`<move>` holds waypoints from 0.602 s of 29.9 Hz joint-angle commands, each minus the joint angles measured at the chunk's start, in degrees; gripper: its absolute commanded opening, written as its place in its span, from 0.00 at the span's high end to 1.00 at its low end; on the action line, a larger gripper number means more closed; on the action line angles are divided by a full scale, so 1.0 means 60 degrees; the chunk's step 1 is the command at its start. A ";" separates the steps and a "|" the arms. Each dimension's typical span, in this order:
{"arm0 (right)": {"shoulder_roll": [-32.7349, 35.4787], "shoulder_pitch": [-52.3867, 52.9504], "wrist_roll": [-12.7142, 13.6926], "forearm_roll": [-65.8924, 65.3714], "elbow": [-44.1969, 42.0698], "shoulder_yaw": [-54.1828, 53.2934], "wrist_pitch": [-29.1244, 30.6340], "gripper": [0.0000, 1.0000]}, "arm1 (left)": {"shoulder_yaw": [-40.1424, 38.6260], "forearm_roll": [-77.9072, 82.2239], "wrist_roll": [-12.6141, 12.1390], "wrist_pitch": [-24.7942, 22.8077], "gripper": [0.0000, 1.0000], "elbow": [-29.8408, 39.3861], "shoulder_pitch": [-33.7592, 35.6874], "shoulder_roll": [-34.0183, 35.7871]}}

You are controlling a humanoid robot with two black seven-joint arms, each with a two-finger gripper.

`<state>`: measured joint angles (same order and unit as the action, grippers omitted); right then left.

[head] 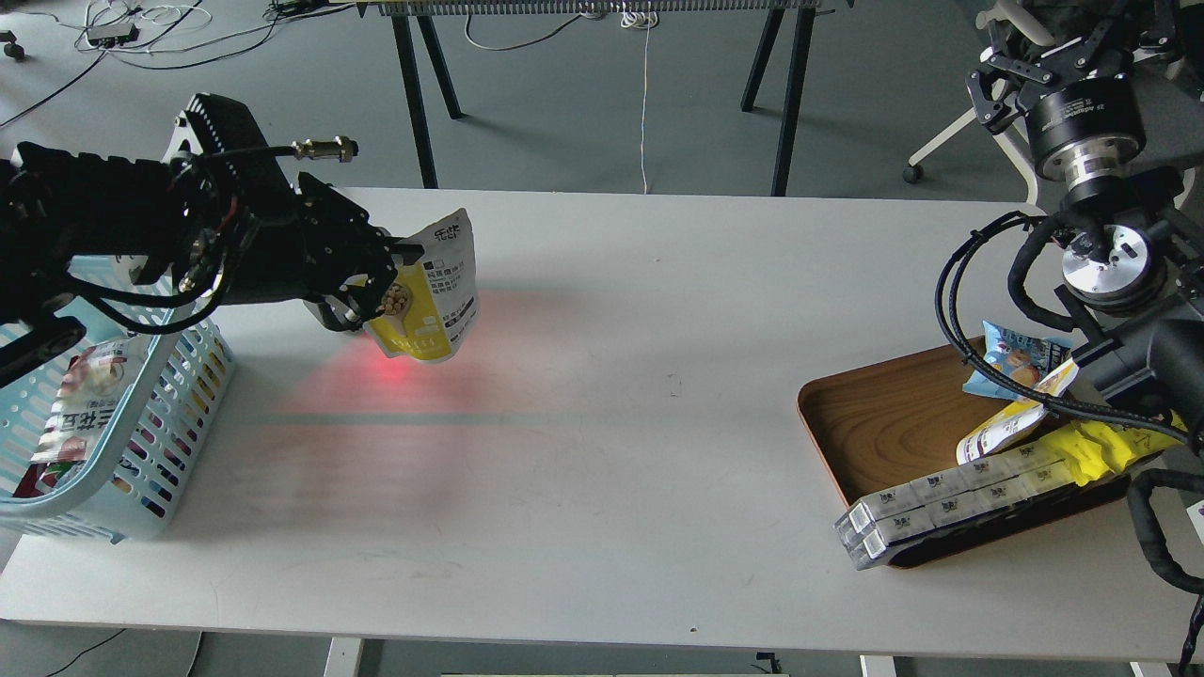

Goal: Scan snack and place in basket
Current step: 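Hold the packet in front of the barcode scanner with the left gripper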

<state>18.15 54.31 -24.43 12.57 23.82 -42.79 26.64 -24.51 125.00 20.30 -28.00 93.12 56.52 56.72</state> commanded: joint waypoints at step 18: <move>0.0022 0.0044 0.0014 0.0001 -0.0001 0.0027 0.0014 0.02 | -0.0881 0.0000 0.0323 0.0000 1.00 -0.0036 -0.0132 0.0068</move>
<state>18.29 54.32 -24.38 12.57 23.82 -42.66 26.72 -30.03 125.00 22.54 -28.00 93.07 56.22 57.56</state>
